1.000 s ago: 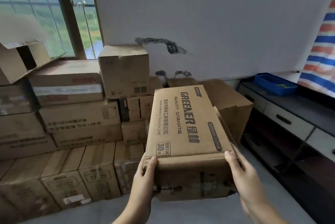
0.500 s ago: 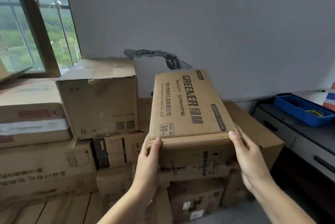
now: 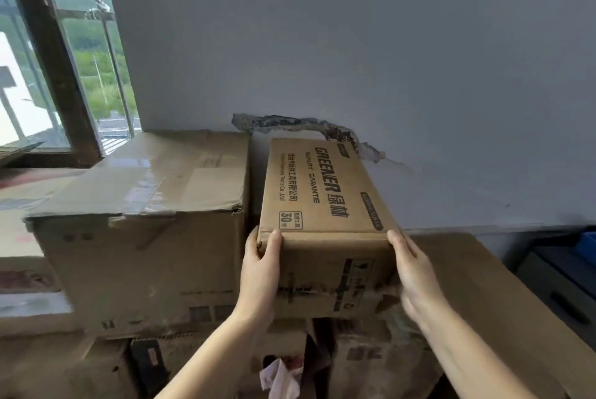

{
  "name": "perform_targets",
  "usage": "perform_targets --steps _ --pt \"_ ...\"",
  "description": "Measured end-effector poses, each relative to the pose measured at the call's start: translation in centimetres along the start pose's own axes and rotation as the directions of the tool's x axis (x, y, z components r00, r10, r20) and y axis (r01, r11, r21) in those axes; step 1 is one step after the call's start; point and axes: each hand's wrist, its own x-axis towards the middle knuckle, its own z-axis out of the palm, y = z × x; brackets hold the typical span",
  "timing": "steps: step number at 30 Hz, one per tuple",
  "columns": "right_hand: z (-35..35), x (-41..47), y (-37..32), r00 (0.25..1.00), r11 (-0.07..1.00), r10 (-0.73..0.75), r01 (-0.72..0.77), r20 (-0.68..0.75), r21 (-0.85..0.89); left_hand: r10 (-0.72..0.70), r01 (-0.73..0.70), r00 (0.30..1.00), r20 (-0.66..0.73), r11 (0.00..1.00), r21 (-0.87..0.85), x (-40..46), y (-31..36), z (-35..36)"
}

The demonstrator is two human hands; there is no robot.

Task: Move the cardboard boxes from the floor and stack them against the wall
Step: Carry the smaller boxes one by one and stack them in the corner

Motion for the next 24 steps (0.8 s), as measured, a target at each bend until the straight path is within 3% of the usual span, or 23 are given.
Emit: perform_targets --steps 4,9,13,16,19,21,24 --pt "1.6 5.1 4.0 0.988 0.990 0.127 -0.121 0.091 -0.066 -0.011 0.035 0.982 -0.187 0.991 0.126 2.8 -3.1 1.0" --pt "3.2 7.9 4.8 0.987 0.977 0.127 -0.108 0.099 -0.182 0.079 0.014 0.928 -0.365 0.969 0.247 4.3 -5.7 3.0" --pt "3.4 8.7 4.8 0.976 0.972 0.143 -0.106 0.165 -0.212 0.189 -0.055 0.887 -0.422 0.949 0.310 4.8 -6.6 3.5" --pt "3.0 8.4 4.8 0.960 0.965 0.149 -0.089 0.236 -0.248 0.318 -0.144 0.872 -0.372 0.893 0.426 3.7 -8.0 3.0" --pt "2.3 7.8 4.7 0.955 0.971 0.132 -0.071 0.266 -0.228 0.497 -0.300 0.853 -0.160 0.718 0.628 2.2 -9.5 1.3" --pt "1.6 7.1 4.9 0.961 0.969 0.110 -0.047 0.254 -0.243 0.495 -0.328 0.867 -0.053 0.648 0.688 1.6 -9.9 -0.2" --pt "0.5 5.9 5.3 0.968 0.965 0.087 -0.023 0.235 -0.262 0.456 -0.319 0.890 -0.003 0.628 0.710 0.7 -10.0 -1.9"
